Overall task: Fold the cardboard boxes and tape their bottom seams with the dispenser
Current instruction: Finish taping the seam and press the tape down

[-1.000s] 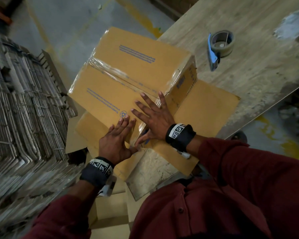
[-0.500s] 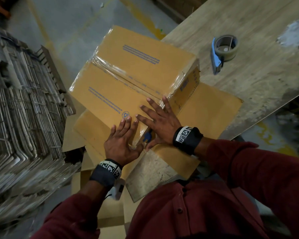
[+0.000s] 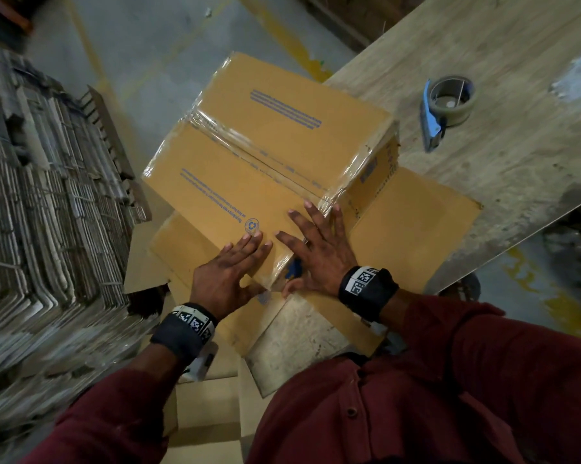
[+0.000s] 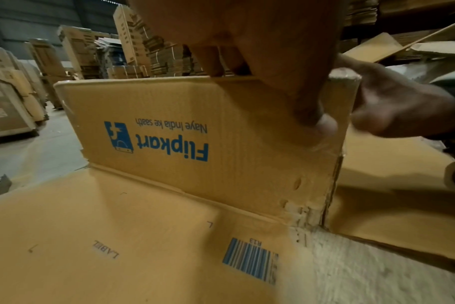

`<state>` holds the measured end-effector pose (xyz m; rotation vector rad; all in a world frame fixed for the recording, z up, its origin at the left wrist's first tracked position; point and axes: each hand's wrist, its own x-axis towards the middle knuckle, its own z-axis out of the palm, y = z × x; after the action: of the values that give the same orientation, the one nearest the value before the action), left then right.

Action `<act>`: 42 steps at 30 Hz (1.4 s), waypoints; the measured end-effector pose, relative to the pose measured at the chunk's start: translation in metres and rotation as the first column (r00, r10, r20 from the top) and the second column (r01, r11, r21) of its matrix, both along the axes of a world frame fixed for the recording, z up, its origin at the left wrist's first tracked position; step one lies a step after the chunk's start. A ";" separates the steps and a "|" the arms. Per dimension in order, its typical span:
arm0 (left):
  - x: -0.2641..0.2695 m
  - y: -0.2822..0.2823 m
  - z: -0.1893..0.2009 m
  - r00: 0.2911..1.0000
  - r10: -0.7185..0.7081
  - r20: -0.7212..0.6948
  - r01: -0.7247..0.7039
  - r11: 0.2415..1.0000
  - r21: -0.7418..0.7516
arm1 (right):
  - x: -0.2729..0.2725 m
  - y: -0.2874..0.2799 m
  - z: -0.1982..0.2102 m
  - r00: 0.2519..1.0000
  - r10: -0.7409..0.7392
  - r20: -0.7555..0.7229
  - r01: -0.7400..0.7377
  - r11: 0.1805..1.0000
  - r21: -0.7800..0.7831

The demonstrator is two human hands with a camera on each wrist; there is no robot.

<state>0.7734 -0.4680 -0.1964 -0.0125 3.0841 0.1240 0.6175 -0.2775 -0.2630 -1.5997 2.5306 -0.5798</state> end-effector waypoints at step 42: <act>-0.054 0.074 0.081 0.402 0.743 0.535 0.139 -0.628 0.766 | -0.155 -0.070 0.265 0.964 -0.060 0.261 0.221 0.726 -0.651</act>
<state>0.7191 -0.3944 -0.1153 -1.6961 1.1639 3.1163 0.4626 -0.3470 0.0019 -1.3673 2.4023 -1.7667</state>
